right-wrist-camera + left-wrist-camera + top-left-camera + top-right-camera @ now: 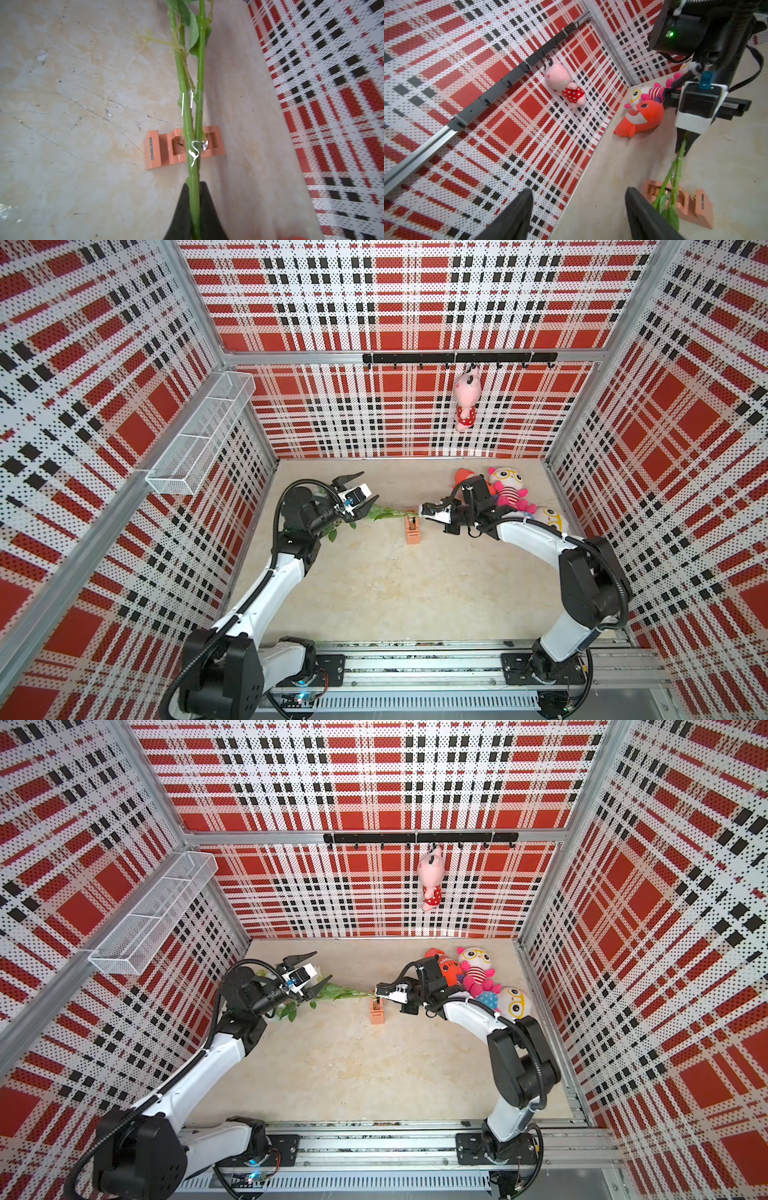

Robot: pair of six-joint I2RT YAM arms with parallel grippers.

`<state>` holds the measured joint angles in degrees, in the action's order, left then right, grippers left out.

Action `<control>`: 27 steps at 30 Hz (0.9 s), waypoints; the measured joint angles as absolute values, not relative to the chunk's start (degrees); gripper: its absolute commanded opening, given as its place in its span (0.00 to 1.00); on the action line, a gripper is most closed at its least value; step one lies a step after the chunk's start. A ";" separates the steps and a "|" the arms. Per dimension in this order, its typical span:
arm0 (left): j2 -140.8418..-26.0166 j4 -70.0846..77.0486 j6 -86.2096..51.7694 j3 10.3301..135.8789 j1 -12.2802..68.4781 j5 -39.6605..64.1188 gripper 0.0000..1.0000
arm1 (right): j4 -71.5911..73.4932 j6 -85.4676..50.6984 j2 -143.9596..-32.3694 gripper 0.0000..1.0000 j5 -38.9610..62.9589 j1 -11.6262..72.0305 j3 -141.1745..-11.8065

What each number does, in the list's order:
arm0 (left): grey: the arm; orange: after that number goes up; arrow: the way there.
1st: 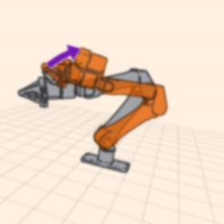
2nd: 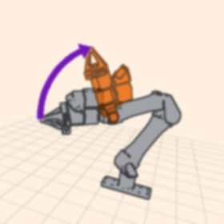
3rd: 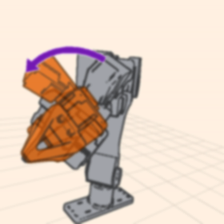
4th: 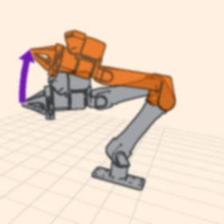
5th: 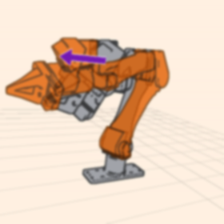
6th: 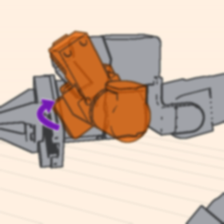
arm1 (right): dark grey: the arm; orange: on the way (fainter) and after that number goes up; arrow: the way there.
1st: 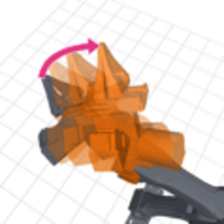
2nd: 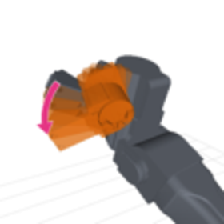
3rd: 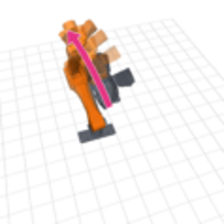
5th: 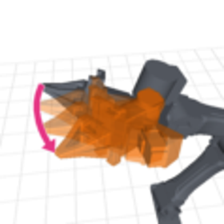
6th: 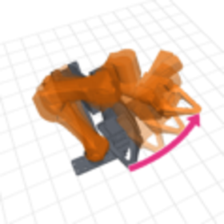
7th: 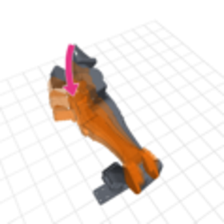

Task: Wrap bouquets with tape
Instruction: Wrap the tape around the bouquet.

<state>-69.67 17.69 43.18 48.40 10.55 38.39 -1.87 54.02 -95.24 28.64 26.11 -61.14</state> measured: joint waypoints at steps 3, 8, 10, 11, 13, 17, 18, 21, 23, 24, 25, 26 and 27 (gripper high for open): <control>-73.49 10.20 47.11 51.83 14.44 38.17 0.74 | 11.62 57.19 -92.18 0.00 28.67 26.33 -52.29; -79.24 -1.21 52.01 55.18 19.42 36.38 0.77 | 26.00 62.00 -91.98 0.00 27.20 27.38 -45.25; -81.54 -5.17 53.58 57.58 19.90 35.46 0.77 | 31.68 63.35 -92.33 0.00 25.85 27.77 -43.22; -82.98 -7.31 54.37 59.27 20.34 35.00 0.75 | 34.96 64.01 -92.82 0.00 25.12 27.94 -42.06; -85.69 -10.59 55.55 62.37 20.73 33.63 0.70 | 40.38 65.10 -93.91 0.00 24.05 28.21 -40.29; -90.61 -16.14 57.30 66.67 21.61 31.46 0.70 | 46.00 67.07 -94.85 0.00 22.68 28.53 -38.76; -91.44 -16.78 57.34 67.20 21.74 31.22 0.70 | 46.37 67.70 -94.94 0.00 22.37 28.56 -38.59; -93.25 -19.00 57.58 68.97 22.11 30.26 0.67 | 47.07 69.76 -95.57 0.00 21.67 28.64 -38.30; -94.39 -20.91 58.06 70.24 22.22 29.82 0.64 | 46.92 71.72 -95.59 0.00 20.84 28.91 -38.33; -94.85 -21.63 58.30 70.74 22.22 29.69 0.64 | 46.72 72.66 -95.61 0.00 20.25 29.10 -38.39; -95.18 -22.24 58.52 71.02 22.22 29.61 0.63 | 46.61 73.80 -95.70 0.00 19.59 29.34 -38.44; -95.31 -22.63 58.63 71.18 22.22 29.52 0.63 | 46.57 74.61 -95.81 0.00 19.07 29.58 -38.46; -95.44 -23.24 58.76 71.35 22.22 29.45 0.64 | 46.57 75.81 -95.90 0.00 18.31 29.98 -38.46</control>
